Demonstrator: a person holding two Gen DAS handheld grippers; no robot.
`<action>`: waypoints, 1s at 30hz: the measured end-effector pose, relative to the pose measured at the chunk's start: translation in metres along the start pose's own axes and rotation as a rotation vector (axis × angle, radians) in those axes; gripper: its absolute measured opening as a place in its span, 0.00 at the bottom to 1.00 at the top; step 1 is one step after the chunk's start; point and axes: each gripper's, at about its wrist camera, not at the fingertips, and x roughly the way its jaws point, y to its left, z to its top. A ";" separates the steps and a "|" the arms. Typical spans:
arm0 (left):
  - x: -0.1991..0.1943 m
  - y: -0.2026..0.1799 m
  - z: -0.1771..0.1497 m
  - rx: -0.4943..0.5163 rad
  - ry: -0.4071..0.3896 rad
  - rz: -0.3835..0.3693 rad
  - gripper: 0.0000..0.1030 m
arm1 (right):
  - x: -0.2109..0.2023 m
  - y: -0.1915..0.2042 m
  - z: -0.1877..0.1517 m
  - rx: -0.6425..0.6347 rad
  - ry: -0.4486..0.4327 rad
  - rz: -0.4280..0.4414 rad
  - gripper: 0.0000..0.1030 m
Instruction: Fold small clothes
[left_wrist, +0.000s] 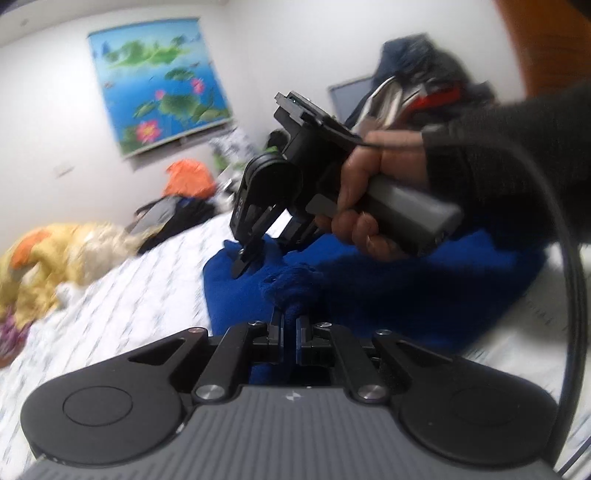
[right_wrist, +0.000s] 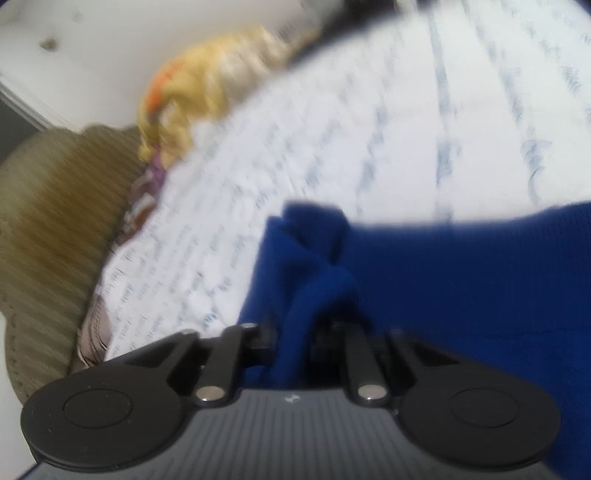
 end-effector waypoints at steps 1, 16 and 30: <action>-0.001 -0.002 0.007 -0.005 -0.023 -0.035 0.06 | -0.016 -0.002 0.000 -0.016 -0.029 0.004 0.09; 0.066 -0.080 0.034 -0.078 0.066 -0.489 0.17 | -0.189 -0.145 -0.054 0.183 -0.225 -0.291 0.30; 0.232 0.099 0.037 -0.742 0.363 -0.448 0.63 | -0.179 -0.134 -0.061 0.185 -0.265 -0.258 0.87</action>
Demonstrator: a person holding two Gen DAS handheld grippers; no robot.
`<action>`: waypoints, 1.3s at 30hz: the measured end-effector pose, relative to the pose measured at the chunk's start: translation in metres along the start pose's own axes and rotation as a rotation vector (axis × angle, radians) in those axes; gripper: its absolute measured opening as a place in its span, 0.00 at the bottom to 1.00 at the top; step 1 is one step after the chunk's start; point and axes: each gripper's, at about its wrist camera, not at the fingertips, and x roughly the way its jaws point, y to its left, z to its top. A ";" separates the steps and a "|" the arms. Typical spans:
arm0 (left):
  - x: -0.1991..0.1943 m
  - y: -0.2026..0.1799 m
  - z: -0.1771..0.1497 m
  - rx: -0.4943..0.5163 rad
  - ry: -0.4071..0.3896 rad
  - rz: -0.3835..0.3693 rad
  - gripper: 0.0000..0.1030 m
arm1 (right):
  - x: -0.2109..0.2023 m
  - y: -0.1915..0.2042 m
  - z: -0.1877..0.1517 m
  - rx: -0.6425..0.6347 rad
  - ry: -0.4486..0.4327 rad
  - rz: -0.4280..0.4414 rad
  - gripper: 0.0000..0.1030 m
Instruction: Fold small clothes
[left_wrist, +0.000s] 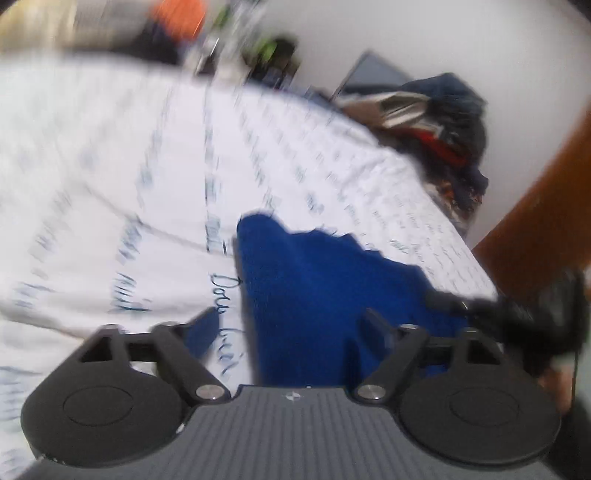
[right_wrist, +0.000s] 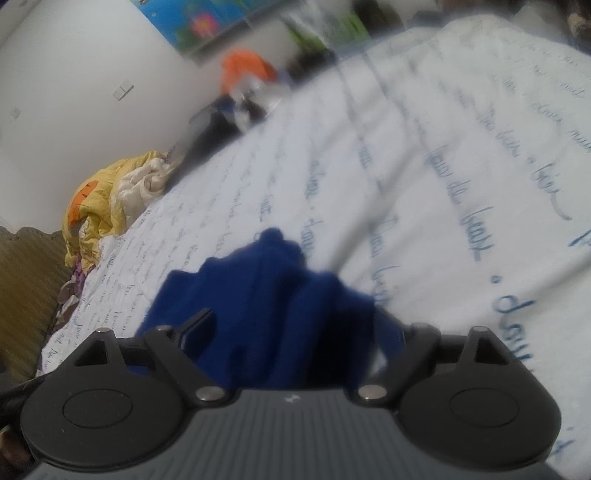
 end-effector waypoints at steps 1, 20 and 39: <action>0.014 0.001 0.005 -0.005 0.024 -0.029 0.57 | 0.006 0.007 0.001 -0.023 0.005 -0.011 0.84; -0.101 0.035 -0.023 0.131 -0.124 0.183 0.61 | 0.040 0.093 -0.008 -0.024 0.051 0.102 0.91; -0.111 -0.027 -0.162 0.717 -0.171 0.463 0.65 | 0.023 0.105 -0.082 -0.033 0.255 0.136 0.20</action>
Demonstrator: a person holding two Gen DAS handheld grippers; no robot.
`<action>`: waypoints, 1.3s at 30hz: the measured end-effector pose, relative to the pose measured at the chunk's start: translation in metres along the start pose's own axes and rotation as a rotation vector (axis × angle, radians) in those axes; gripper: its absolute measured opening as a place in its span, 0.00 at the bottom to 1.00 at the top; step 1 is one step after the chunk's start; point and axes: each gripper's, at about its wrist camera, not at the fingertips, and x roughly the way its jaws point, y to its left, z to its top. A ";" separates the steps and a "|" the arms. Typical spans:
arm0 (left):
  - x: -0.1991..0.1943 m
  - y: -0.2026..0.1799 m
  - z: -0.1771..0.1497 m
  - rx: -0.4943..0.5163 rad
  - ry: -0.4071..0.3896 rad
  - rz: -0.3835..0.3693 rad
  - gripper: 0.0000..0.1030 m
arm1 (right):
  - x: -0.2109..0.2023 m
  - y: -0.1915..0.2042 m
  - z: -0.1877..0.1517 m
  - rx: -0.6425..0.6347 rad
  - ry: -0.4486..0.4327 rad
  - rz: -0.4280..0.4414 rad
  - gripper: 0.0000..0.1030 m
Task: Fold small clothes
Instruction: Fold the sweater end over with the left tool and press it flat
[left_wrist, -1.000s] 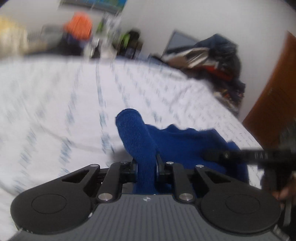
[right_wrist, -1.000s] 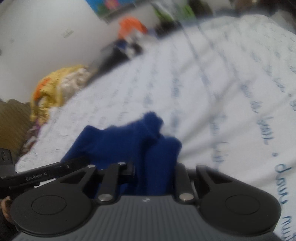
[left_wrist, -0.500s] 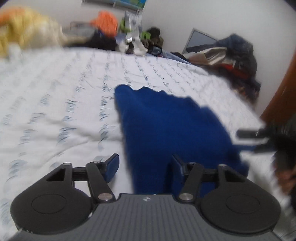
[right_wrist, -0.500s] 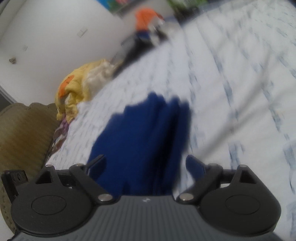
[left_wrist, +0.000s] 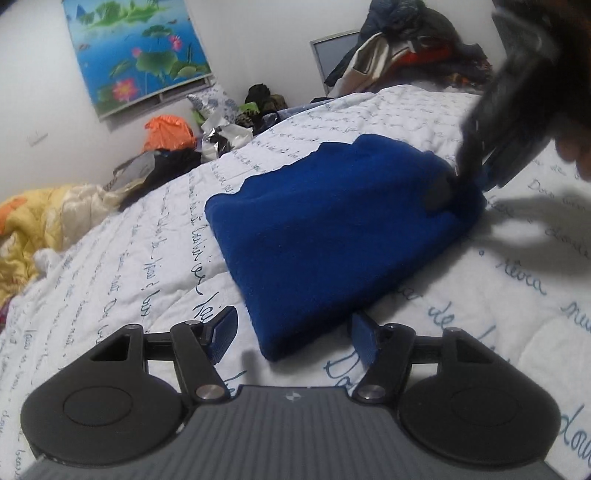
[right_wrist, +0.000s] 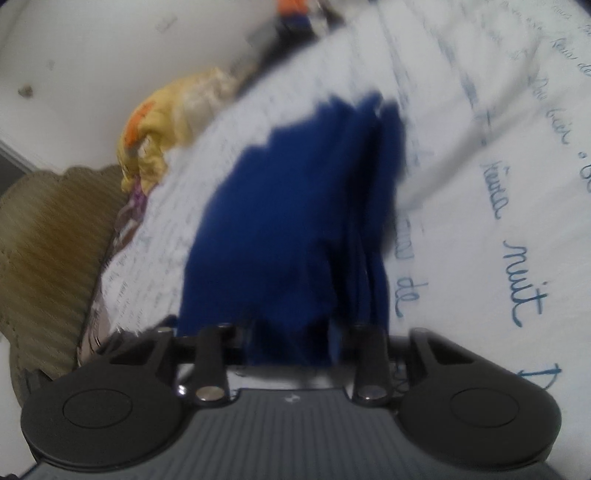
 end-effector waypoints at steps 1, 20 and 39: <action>-0.001 0.001 0.001 -0.005 0.002 -0.002 0.66 | 0.000 0.002 0.000 -0.020 0.008 -0.015 0.04; 0.048 0.096 0.007 -0.844 0.215 -0.504 0.74 | 0.004 -0.048 0.089 0.054 -0.137 -0.071 0.92; 0.072 0.099 0.005 -0.834 0.267 -0.497 0.28 | -0.018 -0.029 0.045 0.017 -0.025 0.007 0.88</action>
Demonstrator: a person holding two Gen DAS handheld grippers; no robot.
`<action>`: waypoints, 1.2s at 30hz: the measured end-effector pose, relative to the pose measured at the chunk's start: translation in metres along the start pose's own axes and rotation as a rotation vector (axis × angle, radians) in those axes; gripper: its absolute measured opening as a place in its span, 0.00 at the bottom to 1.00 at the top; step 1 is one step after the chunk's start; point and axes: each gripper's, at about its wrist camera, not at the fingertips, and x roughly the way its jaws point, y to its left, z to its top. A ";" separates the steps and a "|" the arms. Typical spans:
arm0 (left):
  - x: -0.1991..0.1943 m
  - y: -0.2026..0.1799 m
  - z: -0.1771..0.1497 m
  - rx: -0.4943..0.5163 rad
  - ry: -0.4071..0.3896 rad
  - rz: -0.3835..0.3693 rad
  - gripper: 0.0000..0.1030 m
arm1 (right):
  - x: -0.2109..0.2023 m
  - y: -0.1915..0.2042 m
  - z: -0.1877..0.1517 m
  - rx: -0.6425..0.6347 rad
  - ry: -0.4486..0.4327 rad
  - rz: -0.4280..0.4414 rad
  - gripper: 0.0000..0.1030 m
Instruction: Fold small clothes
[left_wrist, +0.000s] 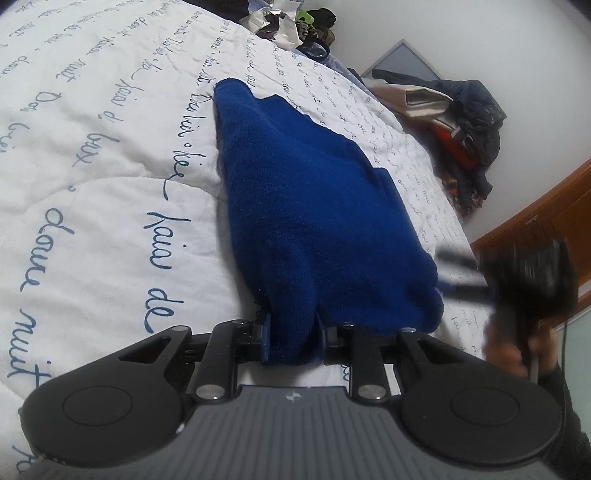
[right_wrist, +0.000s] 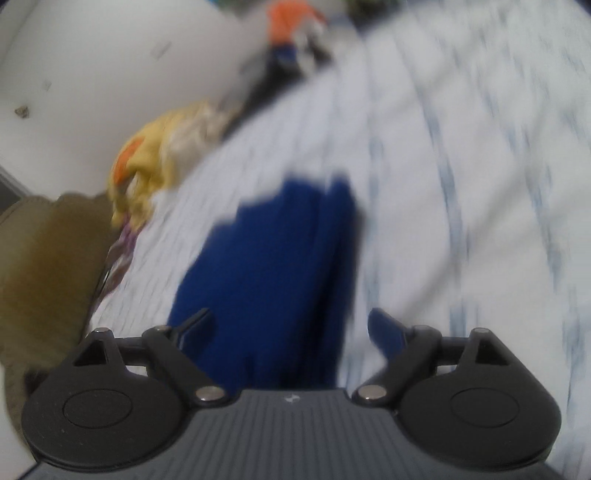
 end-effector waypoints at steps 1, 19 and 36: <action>0.000 -0.001 0.001 0.000 -0.001 0.002 0.29 | 0.004 0.004 -0.007 -0.014 0.036 -0.007 0.88; 0.001 -0.011 0.000 0.032 -0.025 0.072 0.16 | 0.024 0.018 -0.025 -0.115 -0.007 -0.029 0.17; -0.054 -0.002 0.023 0.185 -0.188 0.124 0.88 | -0.030 0.014 -0.007 -0.081 -0.183 0.087 0.68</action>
